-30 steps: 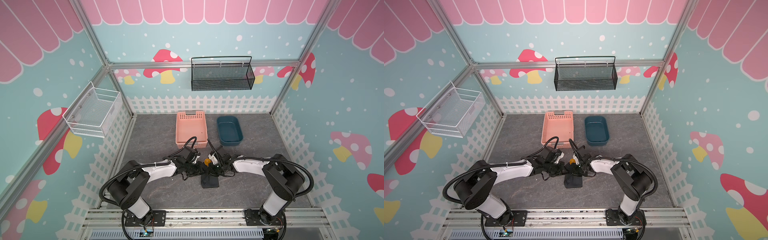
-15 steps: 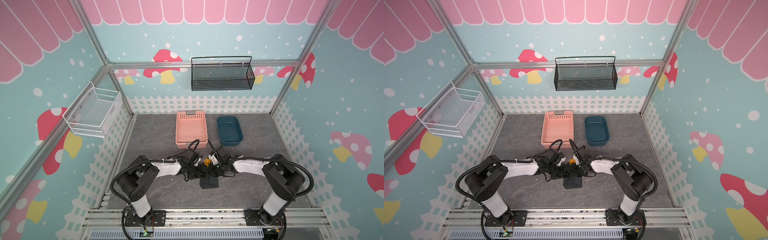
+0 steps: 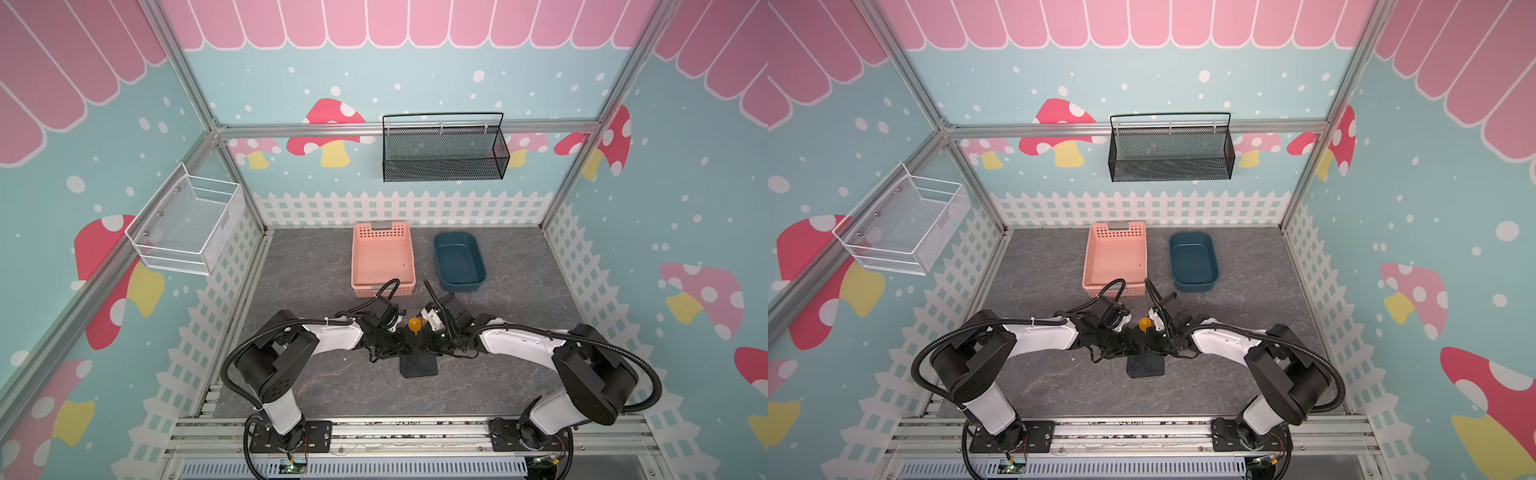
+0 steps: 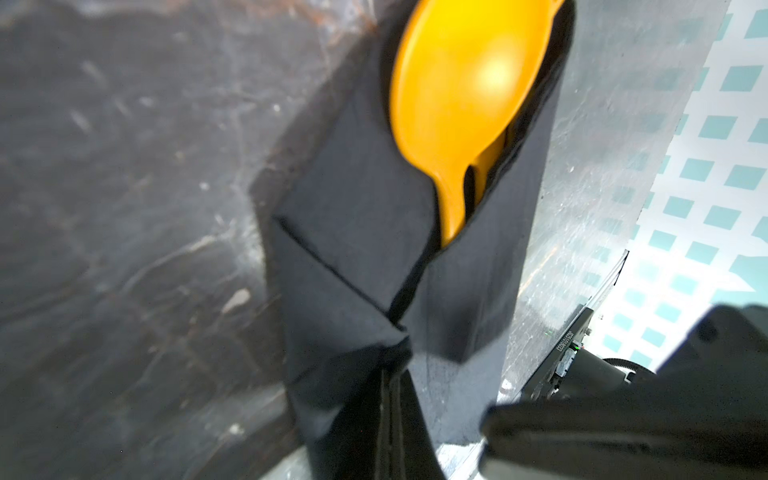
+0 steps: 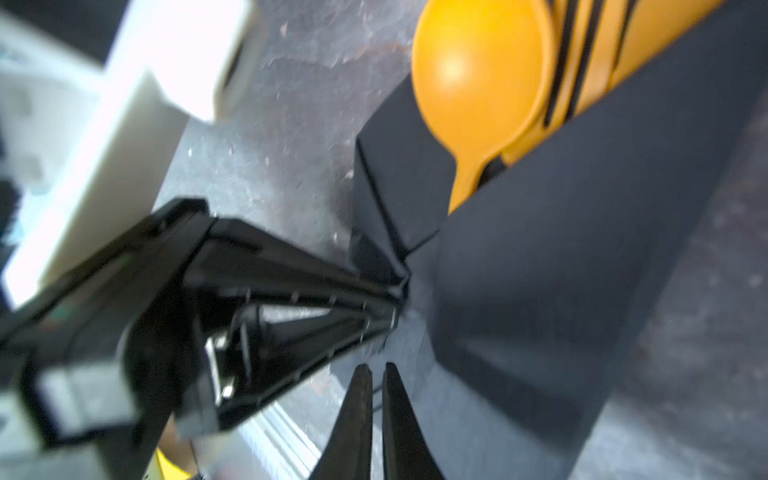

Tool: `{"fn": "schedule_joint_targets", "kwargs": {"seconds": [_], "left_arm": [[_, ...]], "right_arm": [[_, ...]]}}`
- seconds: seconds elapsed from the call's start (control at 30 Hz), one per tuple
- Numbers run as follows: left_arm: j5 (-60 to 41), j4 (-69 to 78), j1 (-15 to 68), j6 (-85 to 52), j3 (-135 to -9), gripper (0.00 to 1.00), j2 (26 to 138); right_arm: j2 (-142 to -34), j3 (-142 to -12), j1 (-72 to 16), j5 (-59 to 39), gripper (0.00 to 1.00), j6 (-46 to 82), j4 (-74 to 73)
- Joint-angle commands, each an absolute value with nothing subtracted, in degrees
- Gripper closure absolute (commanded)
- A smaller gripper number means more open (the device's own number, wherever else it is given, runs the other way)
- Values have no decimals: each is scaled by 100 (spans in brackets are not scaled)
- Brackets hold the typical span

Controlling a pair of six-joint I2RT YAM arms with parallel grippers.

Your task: Place the utensils on the paper napkin and roll it up

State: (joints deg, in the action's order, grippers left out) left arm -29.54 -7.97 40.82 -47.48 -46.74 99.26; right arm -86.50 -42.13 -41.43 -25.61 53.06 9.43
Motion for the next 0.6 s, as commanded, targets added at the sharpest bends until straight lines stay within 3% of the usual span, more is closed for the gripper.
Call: {"fn": "schedule_joint_targets", "kwargs": {"seconds": [0.0, 0.57], "left_arm": [[-2743, -1120, 4114, -4668, -4720, 100, 10078], [-2731, -1187, 4107, -4678, -4812, 100, 9945]], "right_arm": [[-8549, -4030, -4262, -2750, 90, 5462, 966], [-9064, -3774, -4456, -2470, 91, 5449, 902]]}}
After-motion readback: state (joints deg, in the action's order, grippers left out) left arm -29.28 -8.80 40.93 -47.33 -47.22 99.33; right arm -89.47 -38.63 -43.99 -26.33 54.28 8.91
